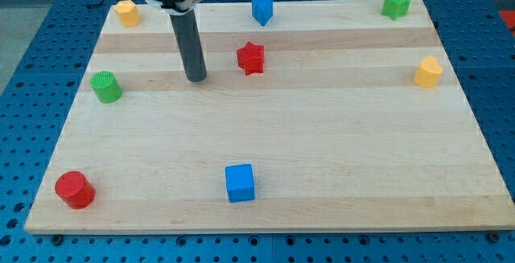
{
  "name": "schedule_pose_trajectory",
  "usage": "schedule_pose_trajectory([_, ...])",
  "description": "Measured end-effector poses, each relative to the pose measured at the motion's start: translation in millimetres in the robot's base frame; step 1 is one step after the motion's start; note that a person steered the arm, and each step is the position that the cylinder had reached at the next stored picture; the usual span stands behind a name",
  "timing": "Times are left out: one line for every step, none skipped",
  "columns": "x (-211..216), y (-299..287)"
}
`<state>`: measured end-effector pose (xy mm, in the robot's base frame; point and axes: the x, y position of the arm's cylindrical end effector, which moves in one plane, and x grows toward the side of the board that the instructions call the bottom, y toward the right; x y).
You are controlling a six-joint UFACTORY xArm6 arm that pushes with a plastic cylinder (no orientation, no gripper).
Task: Push the red star down and right a bit
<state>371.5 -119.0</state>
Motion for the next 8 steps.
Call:
schedule_pose_trajectory([-19,2])
schedule_pose_trajectory([-25,18])
schedule_pose_trajectory([-37,36])
schedule_pose_trajectory([-39,47])
schedule_pose_trajectory([-29,62])
schedule_pose_trajectory([-8,81])
schedule_pose_trajectory([0,89])
schedule_pose_trajectory([-18,87])
